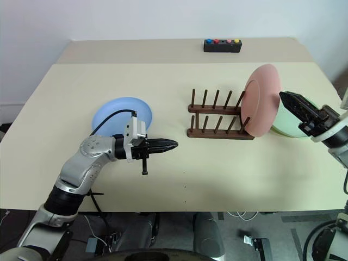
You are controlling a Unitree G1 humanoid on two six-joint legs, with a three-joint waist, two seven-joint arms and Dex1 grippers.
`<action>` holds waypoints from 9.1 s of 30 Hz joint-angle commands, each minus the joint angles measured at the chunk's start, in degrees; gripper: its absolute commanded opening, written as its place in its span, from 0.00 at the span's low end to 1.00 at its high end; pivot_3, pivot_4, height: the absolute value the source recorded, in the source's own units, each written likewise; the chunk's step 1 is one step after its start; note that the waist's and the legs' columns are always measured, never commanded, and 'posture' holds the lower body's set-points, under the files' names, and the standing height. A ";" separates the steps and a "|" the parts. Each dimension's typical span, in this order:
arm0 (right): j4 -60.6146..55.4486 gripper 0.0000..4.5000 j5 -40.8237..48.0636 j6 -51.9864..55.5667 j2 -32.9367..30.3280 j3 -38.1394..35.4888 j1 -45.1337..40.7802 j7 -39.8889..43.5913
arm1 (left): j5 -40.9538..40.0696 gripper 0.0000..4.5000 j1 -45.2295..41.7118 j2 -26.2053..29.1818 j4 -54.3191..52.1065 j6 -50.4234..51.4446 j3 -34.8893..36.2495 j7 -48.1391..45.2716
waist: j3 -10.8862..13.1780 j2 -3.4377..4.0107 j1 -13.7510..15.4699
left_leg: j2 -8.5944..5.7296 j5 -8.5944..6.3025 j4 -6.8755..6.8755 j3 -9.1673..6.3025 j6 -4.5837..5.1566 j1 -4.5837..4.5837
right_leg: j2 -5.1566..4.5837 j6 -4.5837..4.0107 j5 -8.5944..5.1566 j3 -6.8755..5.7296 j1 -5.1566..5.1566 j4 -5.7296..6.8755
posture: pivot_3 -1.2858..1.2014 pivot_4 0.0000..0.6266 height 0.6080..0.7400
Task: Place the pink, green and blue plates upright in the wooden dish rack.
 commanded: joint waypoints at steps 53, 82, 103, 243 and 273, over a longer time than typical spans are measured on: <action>-12.10 0.01 -50.83 -50.81 -14.30 13.14 -6.03 -18.01 | 0.27 0.00 -2.70 -0.26 3.13 -3.66 0.84 -1.33 | -0.02 0.34 -1.65 | -0.01 0.00 -0.04 0.08 -0.01 0.09 | 0.00 0.00 0.00 0.10 0.01 0.02 | 0.52 0.24 1.00; -30.22 0.01 14.79 -6.62 5.86 13.64 -6.96 -18.13 | -0.34 0.00 0.40 2.85 0.65 -3.17 3.20 0.70 | 0.01 0.28 -0.07 | 0.00 0.00 -0.01 -0.02 0.00 -0.01 | 0.00 -0.02 0.00 0.04 -0.05 0.03 | 0.52 0.24 1.00; -26.16 0.01 13.25 -4.62 7.89 13.25 -3.04 -18.33 | -0.36 0.00 -0.32 2.84 0.30 -2.98 3.37 0.38 | 0.01 0.28 -0.17 | 0.00 0.00 -0.03 -0.01 0.01 -0.03 | 0.00 -0.01 0.00 0.04 -0.08 0.03 | 0.52 0.24 1.00; -28.58 0.55 -70.08 -45.31 8.27 49.92 -18.15 -11.78 | -4.13 0.00 -31.56 -14.60 -6.91 39.68 22.31 55.26 | 0.23 -0.48 -0.20 | -0.03 0.08 0.01 -0.05 -0.15 -0.22 | -0.03 0.00 0.07 -0.02 -0.36 0.12 | 0.52 0.24 1.00; -27.80 0.00 -73.11 -48.36 8.98 49.40 -17.90 -12.17 | -13.24 0.23 -32.31 -16.22 -6.87 35.26 30.86 53.47 | 0.23 -0.48 -0.27 | -0.03 0.09 0.01 -0.05 -0.16 -0.22 | -0.02 0.00 0.07 -0.02 -0.37 0.12 | 0.52 0.24 1.00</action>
